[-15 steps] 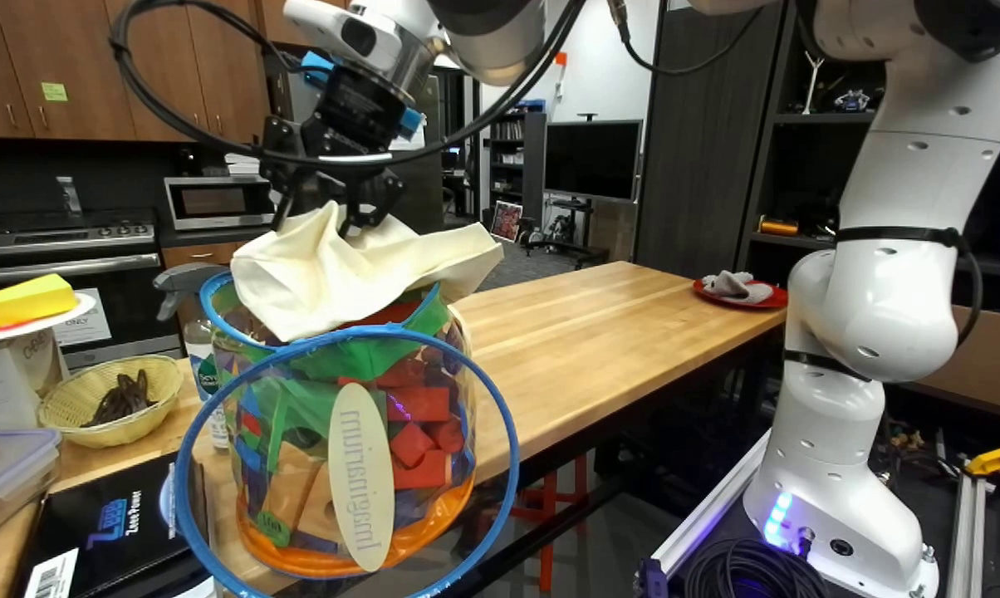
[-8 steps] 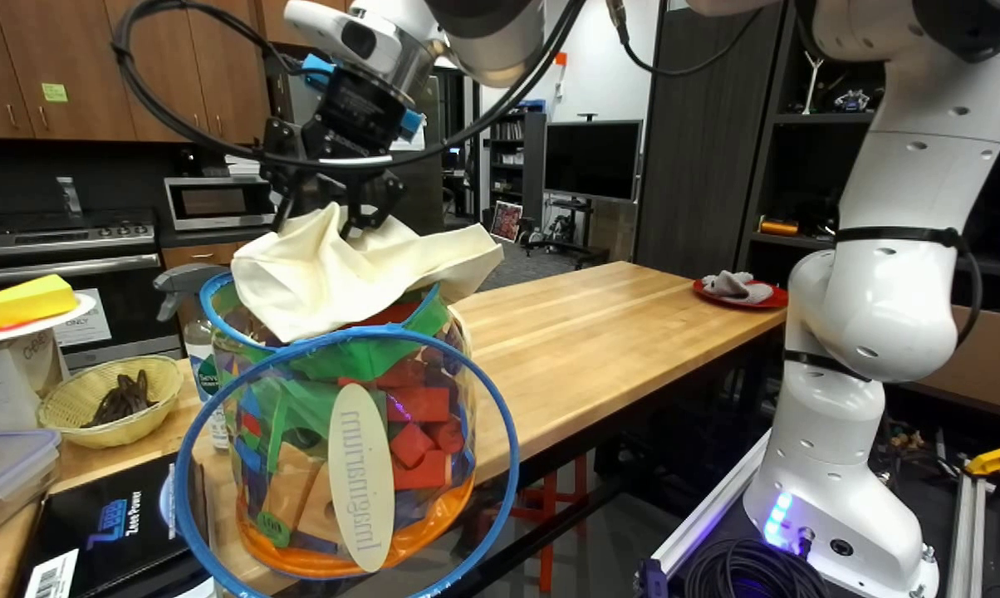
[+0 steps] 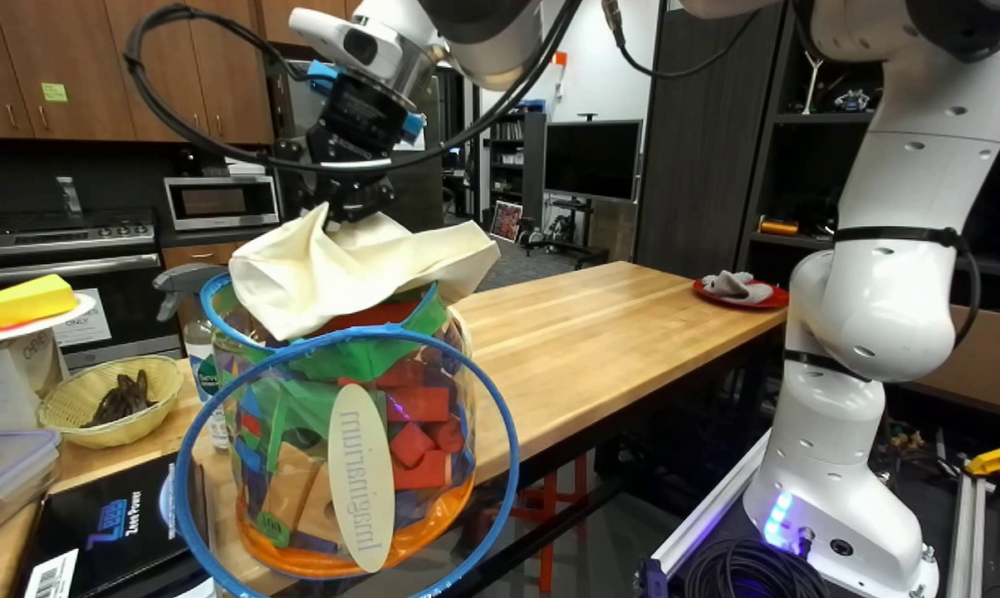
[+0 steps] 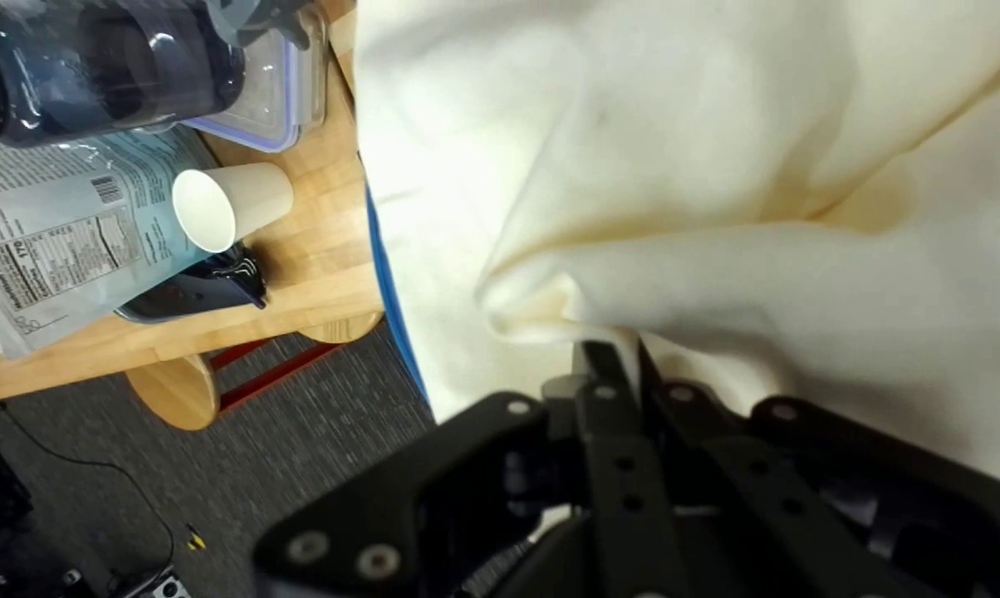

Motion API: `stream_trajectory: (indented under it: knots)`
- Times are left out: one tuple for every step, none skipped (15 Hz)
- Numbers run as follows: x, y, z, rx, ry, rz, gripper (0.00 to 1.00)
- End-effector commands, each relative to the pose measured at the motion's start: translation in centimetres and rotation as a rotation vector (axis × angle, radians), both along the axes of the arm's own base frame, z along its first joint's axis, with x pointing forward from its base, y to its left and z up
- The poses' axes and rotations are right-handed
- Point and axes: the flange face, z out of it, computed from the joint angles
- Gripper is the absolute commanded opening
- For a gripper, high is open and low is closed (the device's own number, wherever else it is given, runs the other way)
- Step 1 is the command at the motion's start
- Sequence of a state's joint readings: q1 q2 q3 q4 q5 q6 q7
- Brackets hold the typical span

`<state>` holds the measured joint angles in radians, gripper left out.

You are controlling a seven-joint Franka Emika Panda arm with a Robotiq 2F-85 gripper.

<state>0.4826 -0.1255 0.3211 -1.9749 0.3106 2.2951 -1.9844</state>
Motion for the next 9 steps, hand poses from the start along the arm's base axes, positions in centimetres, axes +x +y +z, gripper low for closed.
stream_trajectory:
  knots:
    - [0.4,-0.6,0.1,-0.007,0.007,0.015,0.01]
    - [0.8,-0.6,0.3,0.010,0.006,-0.002,0.01]
    - [1.1,-0.8,0.6,0.028,0.013,-0.021,0.01]
    - [1.6,-1.2,1.0,0.052,0.018,-0.045,0.01]
    - [1.9,-1.6,1.3,0.072,0.023,-0.064,0.01]
    - [2.4,-2.3,1.8,0.095,0.028,-0.086,0.01]
    - [2.8,-2.9,2.3,0.116,0.034,-0.106,0.01]
    - [3.3,-3.6,2.9,0.141,0.035,-0.129,0.01]
    - [4.0,-4.3,3.5,0.163,0.031,-0.151,0.01]
